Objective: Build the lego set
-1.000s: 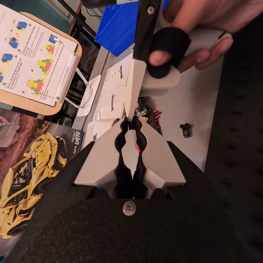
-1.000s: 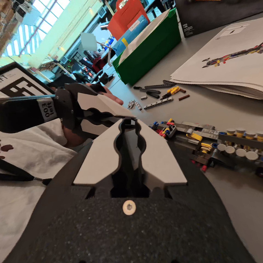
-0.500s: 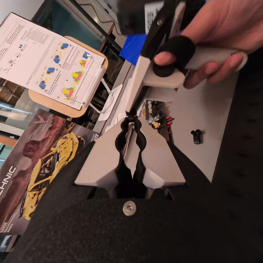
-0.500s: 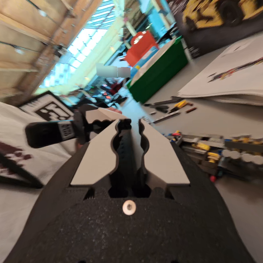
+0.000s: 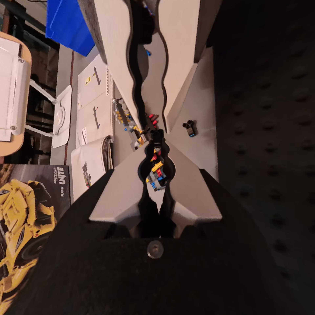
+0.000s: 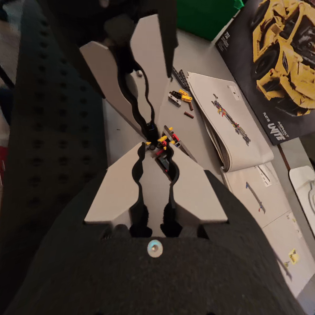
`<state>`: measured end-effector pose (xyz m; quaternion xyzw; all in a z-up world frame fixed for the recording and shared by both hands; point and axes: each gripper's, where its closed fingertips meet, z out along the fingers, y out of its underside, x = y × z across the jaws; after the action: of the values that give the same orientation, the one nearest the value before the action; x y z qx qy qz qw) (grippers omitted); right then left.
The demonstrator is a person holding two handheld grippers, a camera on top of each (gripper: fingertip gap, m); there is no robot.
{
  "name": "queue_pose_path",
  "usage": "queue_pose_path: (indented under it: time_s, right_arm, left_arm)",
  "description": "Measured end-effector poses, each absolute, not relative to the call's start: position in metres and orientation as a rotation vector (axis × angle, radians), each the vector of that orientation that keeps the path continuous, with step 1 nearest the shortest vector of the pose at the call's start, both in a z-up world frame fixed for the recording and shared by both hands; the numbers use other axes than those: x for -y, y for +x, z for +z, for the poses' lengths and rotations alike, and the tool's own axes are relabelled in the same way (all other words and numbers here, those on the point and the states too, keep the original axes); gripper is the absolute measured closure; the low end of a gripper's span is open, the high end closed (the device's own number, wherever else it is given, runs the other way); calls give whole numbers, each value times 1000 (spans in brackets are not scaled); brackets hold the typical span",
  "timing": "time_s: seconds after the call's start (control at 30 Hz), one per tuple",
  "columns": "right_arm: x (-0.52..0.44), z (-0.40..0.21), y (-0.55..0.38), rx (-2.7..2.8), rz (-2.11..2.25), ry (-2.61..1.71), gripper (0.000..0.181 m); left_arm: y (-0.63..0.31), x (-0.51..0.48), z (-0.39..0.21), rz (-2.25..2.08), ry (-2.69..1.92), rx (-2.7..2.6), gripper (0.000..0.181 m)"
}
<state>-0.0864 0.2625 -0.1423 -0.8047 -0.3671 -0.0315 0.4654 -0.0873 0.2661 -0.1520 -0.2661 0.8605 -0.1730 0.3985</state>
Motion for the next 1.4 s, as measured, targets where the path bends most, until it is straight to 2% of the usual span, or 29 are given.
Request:
queue_pose_path:
  time_s: [0.27, 0.5, 0.6, 0.73, 0.87, 1.0, 1.1, 1.4]
  right_arm:
    - [-265, -149, -91, 1043, -239, -1920, 167]
    - [-264, -142, -93, 972, -142, -1871, 167]
    - [-267, -130, -92, 904, -107, -1858, 168]
    - [-268, -114, -92, 800, -70, -1766, 168]
    - [-264, -83, -103, 680, 76, -1603, 168]
    - [-264, -74, -108, 668, 68, -1553, 170]
    - [-266, -74, -103, 691, -52, -1523, 169]
    - [-265, -80, -102, 758, -193, -1500, 174]
  left_arm:
    - [-90, -265, -154, -371, -639, -2222, 176]
    - [-92, -264, -148, -600, -865, -2159, 175]
    - [-85, -265, -138, -904, -1074, -2052, 170]
    - [-86, -258, -121, -1567, -1436, -1847, 142]
    - [-89, -256, -89, -2287, -1551, -1506, 139]
    - [-93, -247, -75, -2523, -1507, -1435, 140]
    - [-92, -246, -76, -2547, -1527, -1437, 158]
    - [-89, -246, -80, -2575, -1588, -1431, 159]
